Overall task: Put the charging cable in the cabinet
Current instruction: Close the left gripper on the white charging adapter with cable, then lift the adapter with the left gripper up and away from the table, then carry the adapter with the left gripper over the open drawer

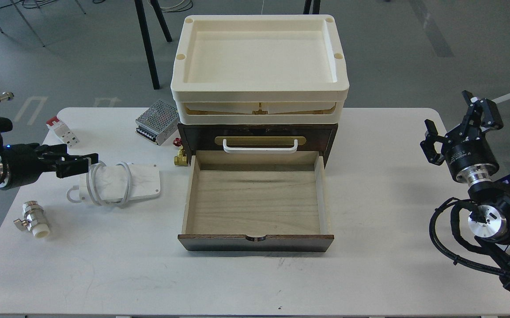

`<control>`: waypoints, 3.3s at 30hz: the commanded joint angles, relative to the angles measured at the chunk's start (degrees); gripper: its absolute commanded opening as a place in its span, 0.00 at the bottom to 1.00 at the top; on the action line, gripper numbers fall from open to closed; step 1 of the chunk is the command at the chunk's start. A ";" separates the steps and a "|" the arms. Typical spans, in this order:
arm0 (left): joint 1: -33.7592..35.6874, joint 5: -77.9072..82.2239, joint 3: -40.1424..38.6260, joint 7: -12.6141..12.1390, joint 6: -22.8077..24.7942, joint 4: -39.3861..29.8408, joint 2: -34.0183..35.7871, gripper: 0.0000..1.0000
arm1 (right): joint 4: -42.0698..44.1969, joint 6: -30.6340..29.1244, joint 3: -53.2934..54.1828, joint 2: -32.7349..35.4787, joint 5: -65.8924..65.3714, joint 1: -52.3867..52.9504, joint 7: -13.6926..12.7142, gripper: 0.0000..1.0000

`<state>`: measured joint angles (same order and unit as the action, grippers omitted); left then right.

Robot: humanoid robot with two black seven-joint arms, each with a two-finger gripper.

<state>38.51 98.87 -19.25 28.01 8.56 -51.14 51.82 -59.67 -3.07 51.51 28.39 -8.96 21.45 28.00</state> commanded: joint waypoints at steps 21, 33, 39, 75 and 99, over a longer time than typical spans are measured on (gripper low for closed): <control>-3.71 -7.82 5.72 -0.01 -9.17 15.37 -10.60 0.90 | -0.01 0.00 -0.01 0.00 0.00 0.00 0.00 0.99; -4.15 -7.29 9.23 -0.01 -13.38 15.11 -10.33 0.11 | -0.01 0.00 -0.01 0.00 0.00 0.00 0.00 0.99; -3.97 -7.99 8.71 -0.01 -19.45 15.02 -9.89 0.01 | -0.01 0.00 -0.01 0.00 0.00 0.00 0.00 0.99; -0.47 -41.22 -28.90 -0.01 -16.39 -18.81 10.42 0.01 | -0.01 0.09 -0.10 0.00 -0.09 0.00 0.00 0.99; 3.24 -20.57 -10.73 -0.01 -9.96 -40.70 -12.61 0.02 | 0.17 0.09 -0.01 0.00 -0.09 0.00 0.00 0.99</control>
<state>42.67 75.42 -34.16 28.01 -0.99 -92.00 42.11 -59.50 -2.98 51.50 28.32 -9.05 21.45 28.00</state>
